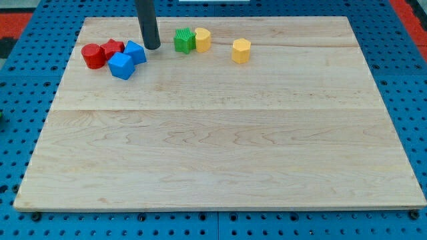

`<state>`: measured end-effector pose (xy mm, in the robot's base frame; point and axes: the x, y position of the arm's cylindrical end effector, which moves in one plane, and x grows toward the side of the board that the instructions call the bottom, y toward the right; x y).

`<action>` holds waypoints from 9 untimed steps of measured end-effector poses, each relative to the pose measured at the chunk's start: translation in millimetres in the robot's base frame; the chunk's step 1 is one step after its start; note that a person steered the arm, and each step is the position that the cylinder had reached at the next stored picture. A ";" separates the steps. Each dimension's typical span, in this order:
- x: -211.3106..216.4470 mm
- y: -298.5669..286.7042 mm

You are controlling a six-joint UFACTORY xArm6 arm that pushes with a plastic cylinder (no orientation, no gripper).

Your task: Move your arm up a bit

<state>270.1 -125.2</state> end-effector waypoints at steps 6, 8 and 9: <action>-16.9 95.6; -33.1 95.6; -37.4 96.8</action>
<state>232.7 -28.4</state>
